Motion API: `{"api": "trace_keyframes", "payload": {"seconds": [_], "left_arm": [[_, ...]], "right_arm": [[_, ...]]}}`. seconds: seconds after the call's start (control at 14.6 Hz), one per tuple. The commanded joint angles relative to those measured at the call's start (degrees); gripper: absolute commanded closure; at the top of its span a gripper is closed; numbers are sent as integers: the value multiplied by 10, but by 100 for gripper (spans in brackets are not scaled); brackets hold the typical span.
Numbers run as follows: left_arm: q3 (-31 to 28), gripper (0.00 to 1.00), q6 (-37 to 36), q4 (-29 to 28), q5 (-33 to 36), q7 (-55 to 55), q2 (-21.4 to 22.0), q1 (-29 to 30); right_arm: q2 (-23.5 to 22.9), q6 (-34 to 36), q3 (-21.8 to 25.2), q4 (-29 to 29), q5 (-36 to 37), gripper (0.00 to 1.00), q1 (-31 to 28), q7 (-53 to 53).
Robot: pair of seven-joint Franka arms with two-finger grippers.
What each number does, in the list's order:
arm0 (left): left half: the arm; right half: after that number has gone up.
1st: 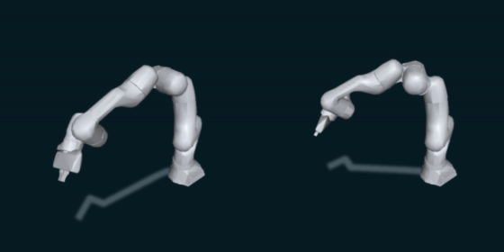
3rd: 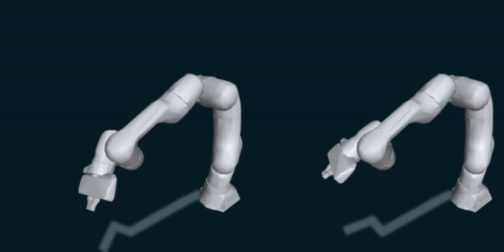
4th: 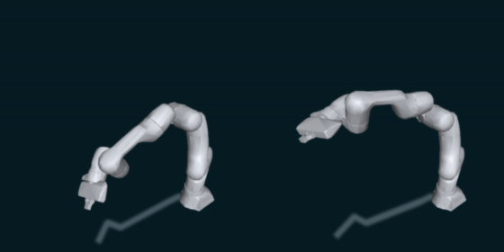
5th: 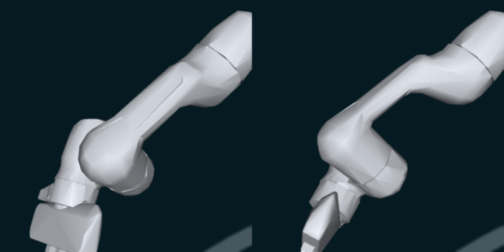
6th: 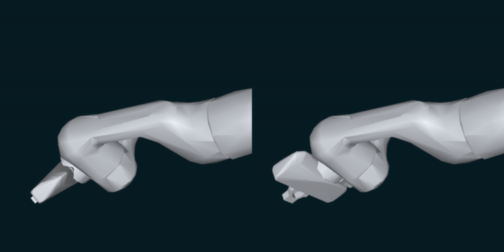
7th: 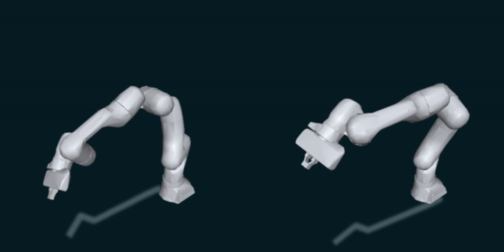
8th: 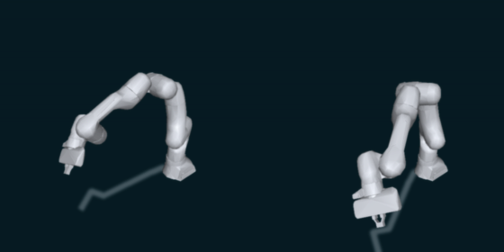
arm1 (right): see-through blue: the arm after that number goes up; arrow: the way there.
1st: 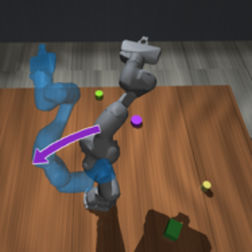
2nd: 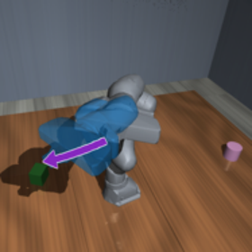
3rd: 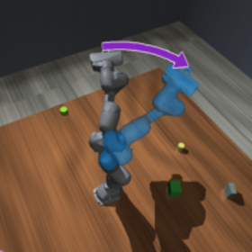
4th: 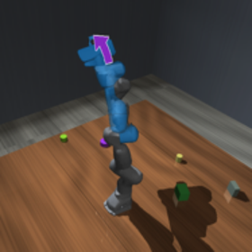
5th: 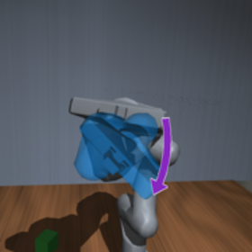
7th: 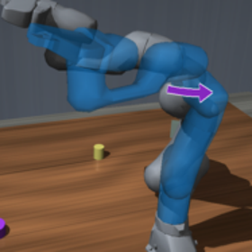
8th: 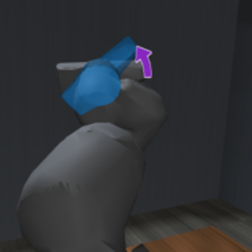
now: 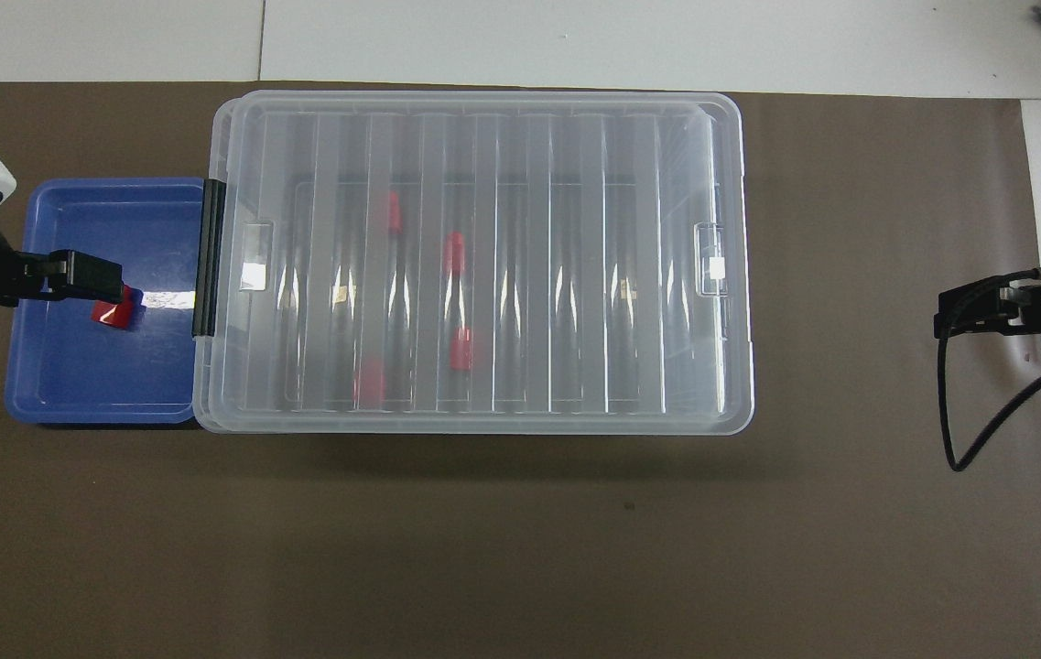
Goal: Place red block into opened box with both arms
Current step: 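Reach the right gripper toward the clear lid's edge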
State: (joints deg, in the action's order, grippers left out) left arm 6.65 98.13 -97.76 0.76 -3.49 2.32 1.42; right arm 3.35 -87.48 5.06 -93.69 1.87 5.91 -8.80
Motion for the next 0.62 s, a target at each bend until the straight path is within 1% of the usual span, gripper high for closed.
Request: {"api": "trace_keyframes", "payload": {"seconds": [0.0,0.21,0.27,0.41,0.48,0.55], "left_arm": [[-5,0,-8,9,-7,-7,-4,-5],[-5,0,-8,9,-7,-7,-4,-5],[-5,0,-8,9,-7,-7,-4,-6],[-5,0,-8,8,-7,-7,-4,-6],[-5,0,-8,8,-7,-7,-4,-7],[-5,0,-8,8,-7,-7,-4,-7]], "right_arm": [[4,9,-2,-3,1,0,0,3],[4,-3,-2,-5,-11,0,1,9],[3,-22,-3,-7,-22,0,1,10],[-7,-95,-4,-24,-32,0,16,10],[-19,-131,-5,-32,-36,0,23,12],[-43,-165,-5,-31,-54,0,35,14]]}}
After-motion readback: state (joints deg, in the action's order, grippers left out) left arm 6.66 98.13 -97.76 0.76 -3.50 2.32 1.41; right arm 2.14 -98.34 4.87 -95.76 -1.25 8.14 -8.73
